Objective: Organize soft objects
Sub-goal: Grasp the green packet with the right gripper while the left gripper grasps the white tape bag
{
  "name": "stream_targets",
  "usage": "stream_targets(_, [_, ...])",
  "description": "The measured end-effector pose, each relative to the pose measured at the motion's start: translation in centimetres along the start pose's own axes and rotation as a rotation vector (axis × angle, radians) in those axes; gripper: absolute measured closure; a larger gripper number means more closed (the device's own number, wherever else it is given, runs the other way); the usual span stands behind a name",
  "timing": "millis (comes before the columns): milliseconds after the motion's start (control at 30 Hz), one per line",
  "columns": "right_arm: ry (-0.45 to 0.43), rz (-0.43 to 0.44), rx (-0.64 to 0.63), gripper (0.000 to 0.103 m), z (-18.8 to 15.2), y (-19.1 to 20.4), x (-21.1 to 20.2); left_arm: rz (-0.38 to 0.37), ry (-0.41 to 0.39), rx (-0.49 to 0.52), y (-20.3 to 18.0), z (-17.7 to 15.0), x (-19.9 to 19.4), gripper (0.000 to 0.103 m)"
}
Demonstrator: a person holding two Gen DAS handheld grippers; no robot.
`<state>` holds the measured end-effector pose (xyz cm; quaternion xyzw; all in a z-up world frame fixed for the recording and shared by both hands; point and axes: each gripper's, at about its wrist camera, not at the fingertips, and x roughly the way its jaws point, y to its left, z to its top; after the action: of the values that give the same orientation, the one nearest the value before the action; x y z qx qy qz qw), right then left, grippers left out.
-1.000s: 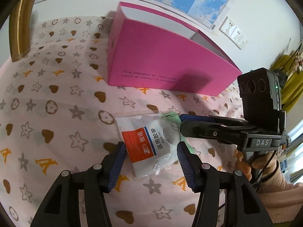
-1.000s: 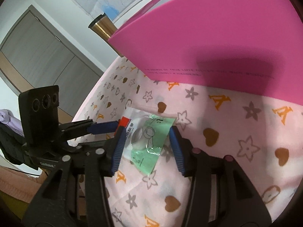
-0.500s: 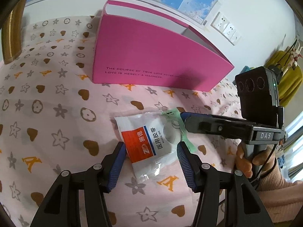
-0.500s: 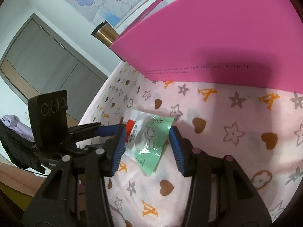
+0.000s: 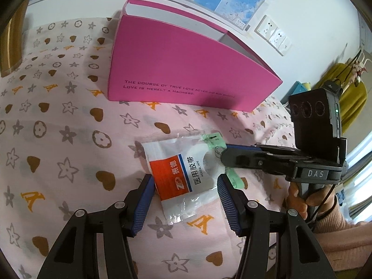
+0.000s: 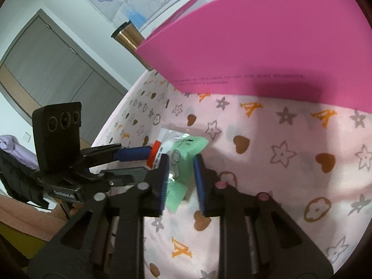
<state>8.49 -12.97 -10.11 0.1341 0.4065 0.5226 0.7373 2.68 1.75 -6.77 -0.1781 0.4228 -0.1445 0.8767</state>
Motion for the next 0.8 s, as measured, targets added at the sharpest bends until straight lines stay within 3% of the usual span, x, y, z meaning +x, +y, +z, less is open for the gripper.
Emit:
stream_targets(667, [-0.019,-0.069,-0.044,0.082,-0.6,0.8,-0.8,-0.019,0.010,0.023,-0.8,0.7,1.1,0.045])
stream_targets(800, [-0.031,-0.070,-0.033,0.082,-0.7,0.6,-1.0,-0.073,0.014,0.010,-0.9,0.7,1.0,0.049])
